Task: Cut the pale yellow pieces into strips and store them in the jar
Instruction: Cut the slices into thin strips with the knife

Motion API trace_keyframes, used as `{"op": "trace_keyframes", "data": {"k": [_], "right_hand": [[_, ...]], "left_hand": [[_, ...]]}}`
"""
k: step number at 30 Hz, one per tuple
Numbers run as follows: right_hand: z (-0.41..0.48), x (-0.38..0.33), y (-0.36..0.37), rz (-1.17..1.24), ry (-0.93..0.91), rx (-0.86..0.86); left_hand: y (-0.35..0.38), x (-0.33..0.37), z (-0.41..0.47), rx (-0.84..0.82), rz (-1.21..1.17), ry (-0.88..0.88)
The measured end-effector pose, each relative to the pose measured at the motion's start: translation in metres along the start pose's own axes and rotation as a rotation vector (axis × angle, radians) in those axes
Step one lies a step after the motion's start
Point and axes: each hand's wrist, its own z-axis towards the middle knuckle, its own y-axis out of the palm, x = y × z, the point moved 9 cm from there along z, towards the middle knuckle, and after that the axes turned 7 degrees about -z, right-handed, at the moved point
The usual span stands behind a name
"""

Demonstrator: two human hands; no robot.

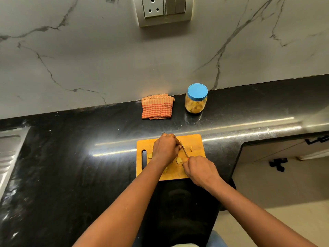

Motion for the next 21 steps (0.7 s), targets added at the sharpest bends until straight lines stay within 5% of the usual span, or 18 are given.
{"op": "trace_keyframes", "data": {"k": [12,21], "right_hand": [[0.001,0.005,0.001,0.008,0.03,0.03],[0.002,0.005,0.002,-0.066,0.023,0.028]], "left_hand": [[-0.004,-0.001,0.0,0.007,0.013,0.142],[-0.047,-0.107,-0.04,0.083,-0.046,-0.202]]}}
